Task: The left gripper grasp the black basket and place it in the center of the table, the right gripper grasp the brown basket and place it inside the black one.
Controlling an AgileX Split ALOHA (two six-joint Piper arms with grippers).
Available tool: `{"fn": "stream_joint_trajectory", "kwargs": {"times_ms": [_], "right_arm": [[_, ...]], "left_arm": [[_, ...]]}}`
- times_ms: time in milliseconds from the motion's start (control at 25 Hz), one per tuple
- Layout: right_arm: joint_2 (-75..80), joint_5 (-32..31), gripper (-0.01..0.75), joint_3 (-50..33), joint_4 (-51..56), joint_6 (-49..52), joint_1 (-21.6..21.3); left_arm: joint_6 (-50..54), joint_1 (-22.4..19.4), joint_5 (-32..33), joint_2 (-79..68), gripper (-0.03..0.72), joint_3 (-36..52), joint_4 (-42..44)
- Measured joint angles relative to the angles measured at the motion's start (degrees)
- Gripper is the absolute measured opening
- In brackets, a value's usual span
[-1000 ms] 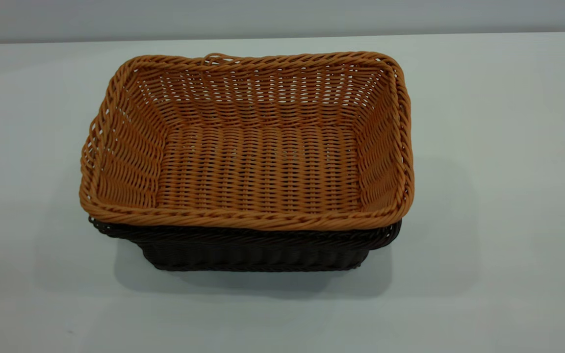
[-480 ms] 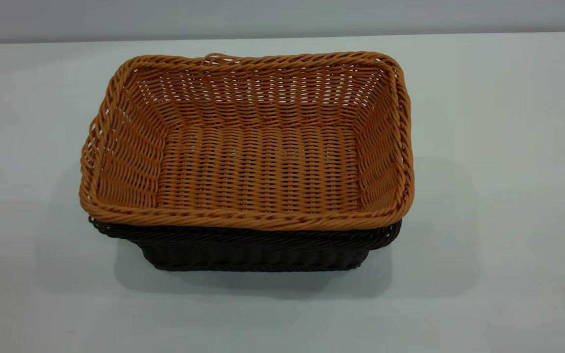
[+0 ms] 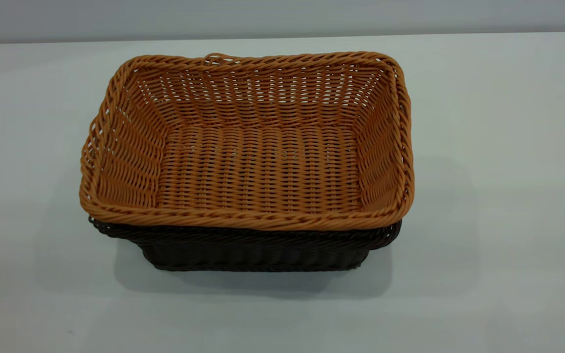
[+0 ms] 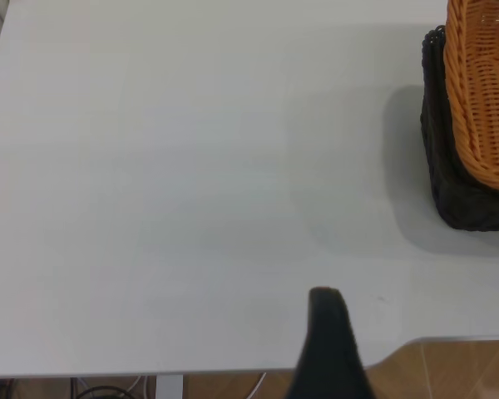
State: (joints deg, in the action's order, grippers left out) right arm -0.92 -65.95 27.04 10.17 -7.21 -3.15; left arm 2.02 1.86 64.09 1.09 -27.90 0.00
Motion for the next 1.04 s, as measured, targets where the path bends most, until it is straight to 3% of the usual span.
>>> {"fn": "stream_joint_trajectory", "kwargs": {"times_ms": [320,1040], "right_arm": [[0.00,0.12,0.237,-0.05,-8.13,9.05,-1.03],[0.00,0.18,0.239,-0.05,-8.87,9.86,-1.03]], "left_arm": [[0.00,0.00,0.00,0.00,0.488,0.00,0.00],[0.14,0.00,0.00,0.00,0.488,0.00,0.00]]}}
